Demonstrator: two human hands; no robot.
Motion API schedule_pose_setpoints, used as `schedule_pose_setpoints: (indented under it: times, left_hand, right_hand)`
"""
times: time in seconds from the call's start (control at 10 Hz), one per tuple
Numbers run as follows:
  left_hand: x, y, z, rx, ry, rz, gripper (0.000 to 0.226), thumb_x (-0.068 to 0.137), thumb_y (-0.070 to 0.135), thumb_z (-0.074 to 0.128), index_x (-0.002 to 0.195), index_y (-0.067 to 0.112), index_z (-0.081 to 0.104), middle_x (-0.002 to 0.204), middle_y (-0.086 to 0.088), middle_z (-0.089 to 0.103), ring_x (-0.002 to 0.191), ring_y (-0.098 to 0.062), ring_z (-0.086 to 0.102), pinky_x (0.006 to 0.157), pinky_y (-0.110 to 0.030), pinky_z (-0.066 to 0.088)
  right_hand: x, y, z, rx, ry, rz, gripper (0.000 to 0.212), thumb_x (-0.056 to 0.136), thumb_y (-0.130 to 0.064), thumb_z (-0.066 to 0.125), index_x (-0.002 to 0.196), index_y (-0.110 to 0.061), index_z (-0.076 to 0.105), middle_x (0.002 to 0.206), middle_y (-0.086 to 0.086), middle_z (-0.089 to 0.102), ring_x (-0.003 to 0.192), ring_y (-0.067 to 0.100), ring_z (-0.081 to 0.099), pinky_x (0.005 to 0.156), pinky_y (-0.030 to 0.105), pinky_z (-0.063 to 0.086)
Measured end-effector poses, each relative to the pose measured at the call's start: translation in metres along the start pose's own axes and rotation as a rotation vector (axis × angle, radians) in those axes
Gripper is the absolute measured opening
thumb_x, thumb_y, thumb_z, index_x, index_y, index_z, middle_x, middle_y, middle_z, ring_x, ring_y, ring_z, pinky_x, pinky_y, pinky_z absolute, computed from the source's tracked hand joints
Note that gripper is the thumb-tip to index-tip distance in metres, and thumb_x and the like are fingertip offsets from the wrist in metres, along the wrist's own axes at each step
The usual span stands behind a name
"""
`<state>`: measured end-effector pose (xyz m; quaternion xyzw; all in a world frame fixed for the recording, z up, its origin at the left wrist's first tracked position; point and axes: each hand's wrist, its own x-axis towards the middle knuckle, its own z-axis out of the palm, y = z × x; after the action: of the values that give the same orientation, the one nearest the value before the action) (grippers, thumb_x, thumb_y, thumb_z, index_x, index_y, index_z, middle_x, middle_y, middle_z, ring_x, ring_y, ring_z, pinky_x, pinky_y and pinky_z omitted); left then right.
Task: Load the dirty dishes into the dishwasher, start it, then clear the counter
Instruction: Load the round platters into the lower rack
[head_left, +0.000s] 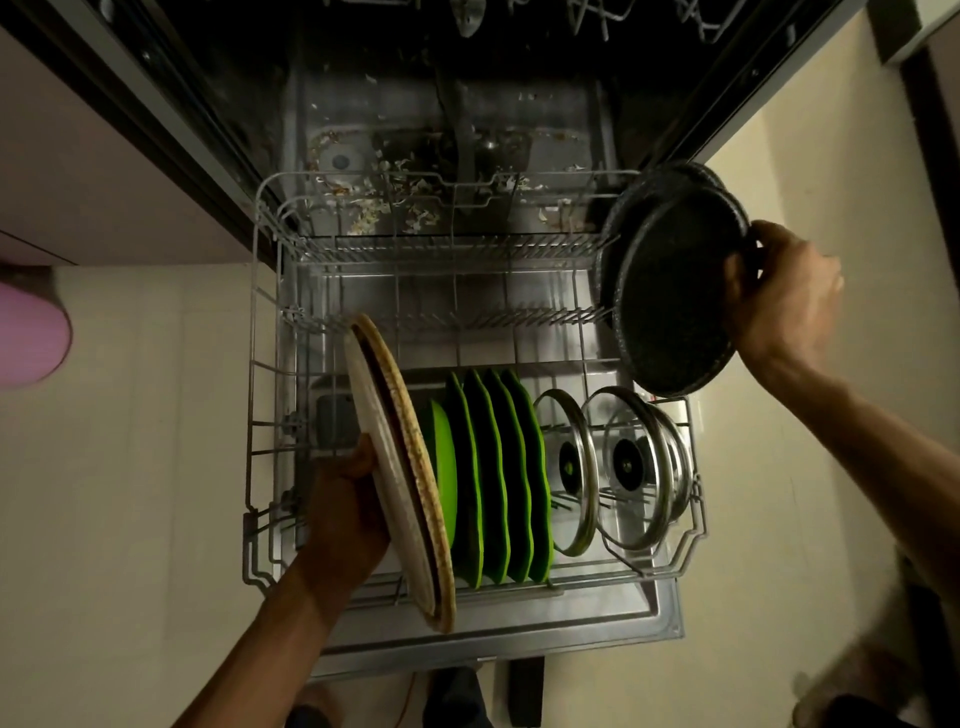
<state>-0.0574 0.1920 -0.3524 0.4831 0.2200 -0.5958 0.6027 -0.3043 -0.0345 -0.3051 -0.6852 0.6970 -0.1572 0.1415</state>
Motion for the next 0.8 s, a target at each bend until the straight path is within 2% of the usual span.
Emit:
schedule_pose_setpoints:
  times: [0.1, 0.2, 0.3, 0.5, 0.7, 0.8]
  left_hand:
    - [0.018, -0.005, -0.013, 0.106, -0.161, -0.026, 0.024, 0.085, 0.018, 0.073, 0.061, 0.022, 0.076, 0.057, 0.004, 0.068, 0.050, -0.006, 0.066, 0.043, -0.018, 0.051]
    - [0.019, -0.005, -0.013, 0.051, -0.275, -0.050, 0.042, 0.031, 0.031, 0.100, 0.061, 0.016, 0.076, 0.055, -0.002, 0.063, 0.044, -0.011, 0.062, 0.042, -0.019, 0.050]
    - [0.022, -0.006, -0.016, 0.050, -0.274, -0.055, 0.063, 0.010, 0.036, 0.099, 0.063, 0.012, 0.075, 0.055, -0.002, 0.061, 0.043, -0.012, 0.060, 0.042, -0.019, 0.050]
    - [0.018, -0.007, -0.012, 0.098, -0.282, -0.042, 0.062, 0.011, 0.040, 0.098, 0.061, 0.013, 0.075, 0.054, -0.001, 0.060, 0.043, -0.012, 0.059, 0.042, -0.018, 0.049]
    - [0.023, -0.009, -0.014, 0.083, -0.254, -0.028, 0.062, 0.012, 0.039, 0.098, 0.063, 0.013, 0.076, 0.056, -0.002, 0.062, 0.045, -0.013, 0.060, 0.043, -0.020, 0.050]
    - [0.023, -0.008, -0.011, 0.088, -0.227, -0.034, 0.053, 0.021, 0.035, 0.098, 0.063, 0.013, 0.076, 0.057, -0.003, 0.062, 0.046, -0.013, 0.061, 0.044, -0.020, 0.051]
  right_hand:
    - [0.012, -0.005, 0.013, 0.022, -0.042, 0.011, 0.032, 0.095, -0.002, 0.046, 0.123, -0.007, 0.061, 0.110, 0.013, 0.068, 0.095, 0.026, 0.063, 0.081, 0.035, 0.050]
    - [0.018, -0.005, 0.019, 0.045, -0.076, 0.041, 0.032, 0.096, -0.001, 0.046, 0.125, -0.007, 0.059, 0.116, 0.010, 0.066, 0.098, 0.021, 0.061, 0.084, 0.033, 0.049]
    - [0.035, -0.009, 0.027, 0.107, -0.102, 0.090, 0.033, 0.097, -0.002, 0.049, 0.129, -0.007, 0.055, 0.118, 0.006, 0.062, 0.103, 0.016, 0.057, 0.088, 0.028, 0.045]
    - [0.046, -0.005, 0.031, 0.059, -0.086, 0.061, 0.037, 0.095, -0.006, 0.058, 0.131, -0.006, 0.052, 0.122, 0.013, 0.062, 0.109, 0.025, 0.059, 0.092, 0.034, 0.049]
    - [0.029, 0.002, 0.028, 0.023, -0.049, 0.064, 0.041, 0.092, -0.008, 0.054, 0.133, -0.008, 0.049, 0.124, 0.013, 0.062, 0.108, 0.032, 0.061, 0.090, 0.046, 0.053]
    - [0.009, -0.004, 0.026, 0.084, -0.083, 0.067, 0.044, 0.090, -0.007, 0.052, 0.134, -0.010, 0.047, 0.128, 0.011, 0.060, 0.110, 0.028, 0.060, 0.090, 0.043, 0.054]
